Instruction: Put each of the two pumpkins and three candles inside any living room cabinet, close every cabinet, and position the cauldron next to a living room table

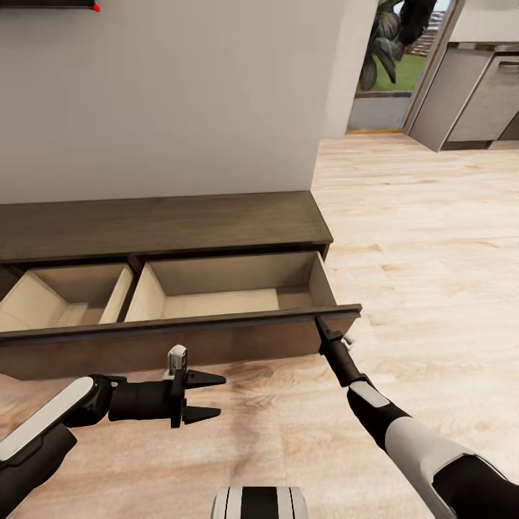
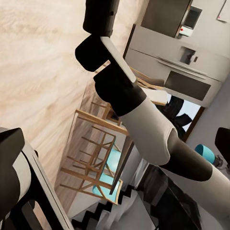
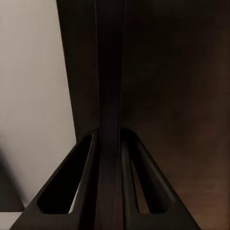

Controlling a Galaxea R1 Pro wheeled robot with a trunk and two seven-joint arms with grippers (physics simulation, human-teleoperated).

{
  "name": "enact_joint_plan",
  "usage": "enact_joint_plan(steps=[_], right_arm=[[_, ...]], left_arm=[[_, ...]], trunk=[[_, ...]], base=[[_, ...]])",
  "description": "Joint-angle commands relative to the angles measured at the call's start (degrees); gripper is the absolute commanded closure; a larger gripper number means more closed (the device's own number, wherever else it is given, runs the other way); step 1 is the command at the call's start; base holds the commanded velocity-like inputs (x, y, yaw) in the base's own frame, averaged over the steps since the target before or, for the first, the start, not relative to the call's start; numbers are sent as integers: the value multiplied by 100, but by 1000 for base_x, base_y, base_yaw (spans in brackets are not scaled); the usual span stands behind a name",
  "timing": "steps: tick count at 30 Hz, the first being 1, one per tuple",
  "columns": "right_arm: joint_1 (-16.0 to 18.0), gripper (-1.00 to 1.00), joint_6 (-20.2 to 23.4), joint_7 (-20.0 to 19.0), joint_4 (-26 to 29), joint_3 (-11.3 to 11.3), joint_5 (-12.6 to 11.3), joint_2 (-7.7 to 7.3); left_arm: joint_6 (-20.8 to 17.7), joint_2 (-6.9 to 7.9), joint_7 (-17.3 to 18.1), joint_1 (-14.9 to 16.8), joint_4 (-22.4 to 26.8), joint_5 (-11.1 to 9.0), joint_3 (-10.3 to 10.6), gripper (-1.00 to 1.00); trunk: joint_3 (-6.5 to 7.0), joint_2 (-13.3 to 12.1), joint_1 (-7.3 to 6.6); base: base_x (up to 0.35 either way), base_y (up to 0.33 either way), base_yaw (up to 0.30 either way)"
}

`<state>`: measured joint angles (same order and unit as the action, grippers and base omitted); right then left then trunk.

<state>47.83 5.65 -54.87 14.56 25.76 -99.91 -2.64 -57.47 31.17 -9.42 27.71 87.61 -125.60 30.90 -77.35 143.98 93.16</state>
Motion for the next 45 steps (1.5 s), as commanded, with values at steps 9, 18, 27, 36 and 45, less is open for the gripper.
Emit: enact_joint_plan(steps=[9,18,27,36,45], right_arm=[[-160,-100,70,-371,12,431,7,1],[-160,-100,85,-359,12,430,0,1],[-160,-100,86,-358,12,430,6,-2],[-160,-100,82,-341,12,435,15,-8],[-160,-100,85,-340,12,439,22,7]], left_arm=[[-1,4,-51,6,2,-61,9,-100],[-1,4,-51,6,2,-61,4,-100],[-1,0,-51,6,4,-61,7,-100],[-1,2,-51,6,9,-61,7,-100],[-1,2,-51,6,11,-61,6,-100]], trunk=[[-5,2,-2],[-5,2,-2],[-5,2,-2],[-5,2,-2],[-5,2,-2]], base=[[-3,0,0],[0,0,0],[-145,0,0],[-250,0,0],[-186,0,0]])
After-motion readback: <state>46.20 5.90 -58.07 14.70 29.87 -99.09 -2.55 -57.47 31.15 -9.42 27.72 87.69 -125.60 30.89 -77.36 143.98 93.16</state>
